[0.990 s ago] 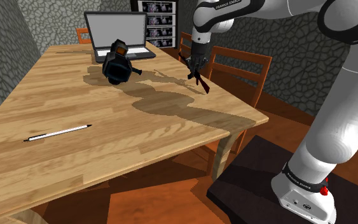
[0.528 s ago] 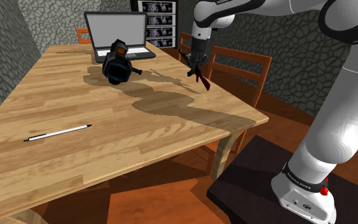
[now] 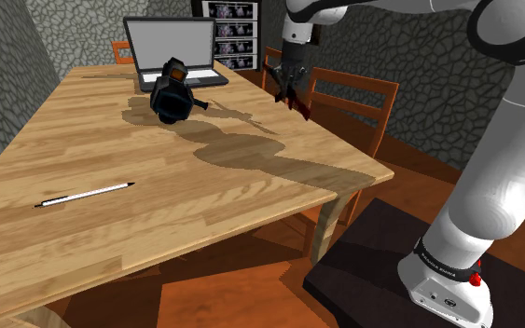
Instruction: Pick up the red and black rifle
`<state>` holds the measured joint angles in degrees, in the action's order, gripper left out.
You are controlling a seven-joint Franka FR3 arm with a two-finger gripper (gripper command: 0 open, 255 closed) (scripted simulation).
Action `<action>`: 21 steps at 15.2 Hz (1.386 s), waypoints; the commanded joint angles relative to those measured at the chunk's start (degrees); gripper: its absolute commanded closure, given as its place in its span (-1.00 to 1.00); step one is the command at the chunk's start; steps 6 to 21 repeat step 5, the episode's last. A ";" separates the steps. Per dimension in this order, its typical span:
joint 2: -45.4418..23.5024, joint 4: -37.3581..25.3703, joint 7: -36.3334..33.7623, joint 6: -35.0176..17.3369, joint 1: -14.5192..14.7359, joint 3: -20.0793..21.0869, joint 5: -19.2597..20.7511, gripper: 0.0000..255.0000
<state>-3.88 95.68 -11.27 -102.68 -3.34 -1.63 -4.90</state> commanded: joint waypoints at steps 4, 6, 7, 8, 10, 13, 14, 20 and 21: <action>-0.39 -3.76 -0.24 3.39 -0.03 -0.03 0.04 1.00; -0.39 -3.77 -0.24 3.40 -0.03 -0.03 0.04 1.00; -0.39 -3.77 -0.24 3.40 -0.03 -0.03 0.04 1.00; -0.39 -3.77 -0.24 3.40 -0.03 -0.03 0.04 1.00; -0.39 -3.77 -0.24 3.40 -0.03 -0.03 0.04 1.00; -0.39 -3.77 -0.24 3.40 -0.03 -0.03 0.04 1.00; -0.39 -3.77 -0.24 3.40 -0.03 -0.03 0.04 1.00; -0.39 -3.77 -0.24 3.40 -0.03 -0.03 0.04 1.00; -0.39 -3.77 -0.24 3.40 -0.03 -0.03 0.04 1.00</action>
